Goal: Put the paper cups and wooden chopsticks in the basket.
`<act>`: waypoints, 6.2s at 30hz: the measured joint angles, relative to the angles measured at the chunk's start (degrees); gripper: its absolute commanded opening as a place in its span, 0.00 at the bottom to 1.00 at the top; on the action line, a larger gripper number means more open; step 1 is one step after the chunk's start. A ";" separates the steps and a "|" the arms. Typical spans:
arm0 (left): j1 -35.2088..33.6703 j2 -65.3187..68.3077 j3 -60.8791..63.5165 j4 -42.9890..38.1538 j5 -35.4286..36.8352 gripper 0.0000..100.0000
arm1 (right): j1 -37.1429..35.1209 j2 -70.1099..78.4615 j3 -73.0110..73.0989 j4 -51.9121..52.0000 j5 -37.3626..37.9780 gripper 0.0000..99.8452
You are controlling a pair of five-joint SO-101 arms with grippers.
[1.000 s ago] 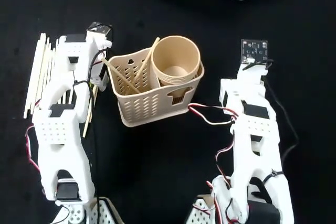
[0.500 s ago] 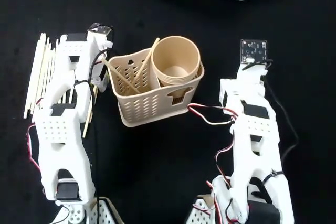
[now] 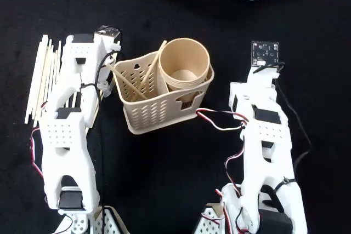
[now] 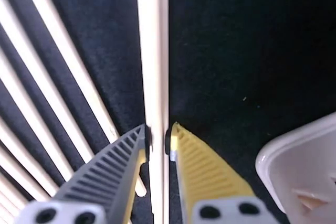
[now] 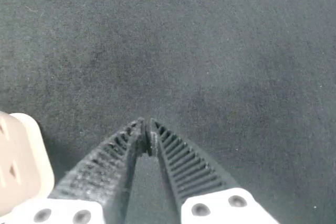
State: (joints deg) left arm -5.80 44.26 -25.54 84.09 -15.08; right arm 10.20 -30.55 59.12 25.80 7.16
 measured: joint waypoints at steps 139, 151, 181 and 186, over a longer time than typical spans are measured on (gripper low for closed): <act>20.22 -100.31 68.84 -39.21 22.15 0.24 | -1.05 0.00 0.88 -1.41 0.35 0.01; 16.53 -100.31 63.74 -33.58 22.95 0.24 | -1.05 0.00 0.88 -1.41 0.35 0.01; -16.09 -34.46 26.11 -19.43 0.62 0.24 | -1.05 0.00 0.88 -1.41 0.44 0.01; -21.71 -22.07 15.47 -19.43 0.53 0.24 | -1.05 0.00 0.88 -1.41 0.44 0.01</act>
State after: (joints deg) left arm -27.52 22.20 -10.07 64.66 -14.55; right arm 9.14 -30.55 60.00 24.40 7.60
